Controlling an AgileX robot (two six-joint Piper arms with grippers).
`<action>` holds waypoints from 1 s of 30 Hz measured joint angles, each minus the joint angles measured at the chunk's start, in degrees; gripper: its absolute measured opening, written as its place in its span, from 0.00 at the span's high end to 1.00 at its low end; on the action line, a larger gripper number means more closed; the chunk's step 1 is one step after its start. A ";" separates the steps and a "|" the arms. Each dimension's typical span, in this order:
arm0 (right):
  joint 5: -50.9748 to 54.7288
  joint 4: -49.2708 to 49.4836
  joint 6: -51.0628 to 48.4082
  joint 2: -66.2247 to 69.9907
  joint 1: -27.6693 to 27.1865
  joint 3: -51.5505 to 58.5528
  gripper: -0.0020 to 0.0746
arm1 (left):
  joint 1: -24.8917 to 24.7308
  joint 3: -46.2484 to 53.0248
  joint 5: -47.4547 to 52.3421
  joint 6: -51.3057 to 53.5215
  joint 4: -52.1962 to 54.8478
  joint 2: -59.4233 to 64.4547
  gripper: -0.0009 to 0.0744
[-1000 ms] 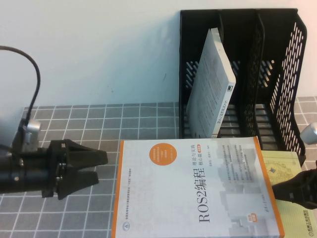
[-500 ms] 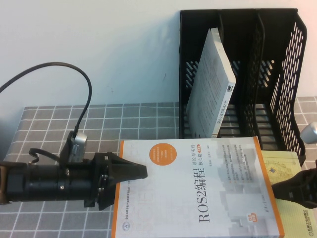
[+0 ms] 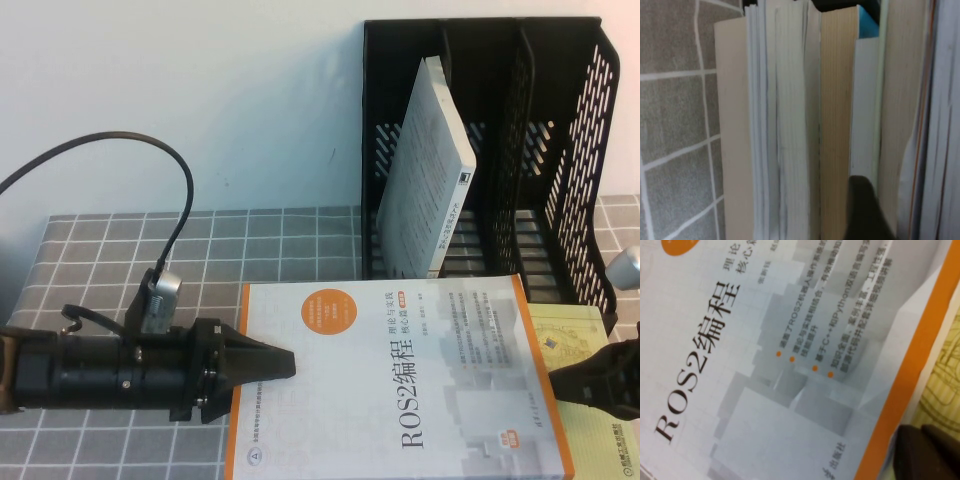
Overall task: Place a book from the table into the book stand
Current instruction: Pick up the book with your left arm
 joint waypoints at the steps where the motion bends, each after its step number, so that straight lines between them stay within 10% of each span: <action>1: -0.03 0.00 0.00 0.00 0.00 0.00 0.98 | 0.00 0.00 0.00 0.09 0.00 0.00 0.54; 8: -0.13 0.00 -0.96 0.00 0.00 -0.25 0.98 | 0.00 -0.26 2.06 0.94 -0.65 0.00 0.85; 30: 1.16 -10.38 -1.63 -28.36 0.00 -11.75 0.98 | 1.14 -10.02 -1.18 -12.33 3.99 -20.98 0.85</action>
